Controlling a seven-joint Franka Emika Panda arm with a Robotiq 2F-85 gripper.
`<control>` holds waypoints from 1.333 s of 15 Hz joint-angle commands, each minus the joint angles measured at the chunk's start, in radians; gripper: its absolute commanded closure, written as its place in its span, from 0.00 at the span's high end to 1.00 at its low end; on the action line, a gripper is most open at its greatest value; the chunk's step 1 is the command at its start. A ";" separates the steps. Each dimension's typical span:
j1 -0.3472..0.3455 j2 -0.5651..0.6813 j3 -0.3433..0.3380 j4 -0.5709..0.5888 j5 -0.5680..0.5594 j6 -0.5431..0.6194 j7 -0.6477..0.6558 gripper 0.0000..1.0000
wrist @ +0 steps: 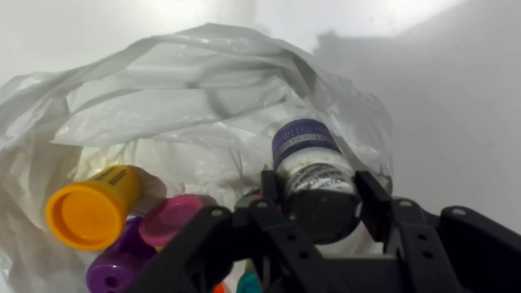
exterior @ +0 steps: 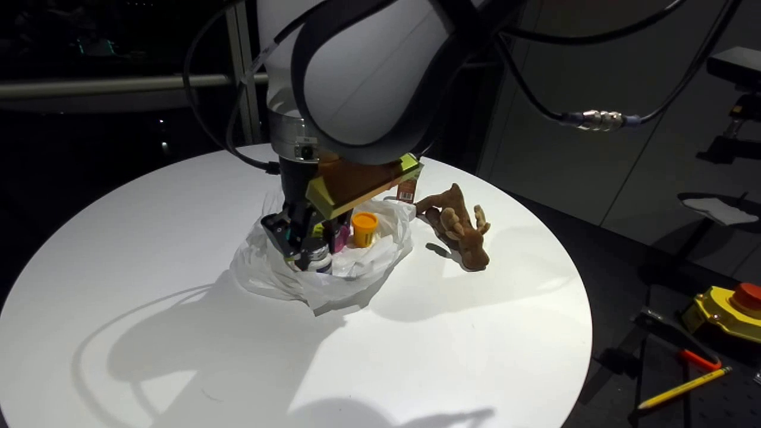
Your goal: Put the objects on the table in the plastic bag
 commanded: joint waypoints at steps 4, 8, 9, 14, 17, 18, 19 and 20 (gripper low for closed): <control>0.027 0.086 -0.050 0.102 -0.015 0.051 -0.018 0.26; 0.022 0.074 -0.082 0.101 -0.012 0.050 -0.009 0.26; 0.012 0.072 -0.077 0.100 0.000 0.050 -0.019 0.26; -0.058 0.049 -0.012 0.078 0.096 0.075 -0.087 0.77; -0.102 -0.011 0.005 0.027 0.163 0.105 -0.116 0.97; -0.126 -0.038 0.015 0.003 0.195 0.116 -0.131 1.00; -0.144 -0.060 0.016 -0.018 0.218 0.130 -0.138 1.00; -0.154 -0.091 0.000 -0.048 0.228 0.140 -0.131 1.00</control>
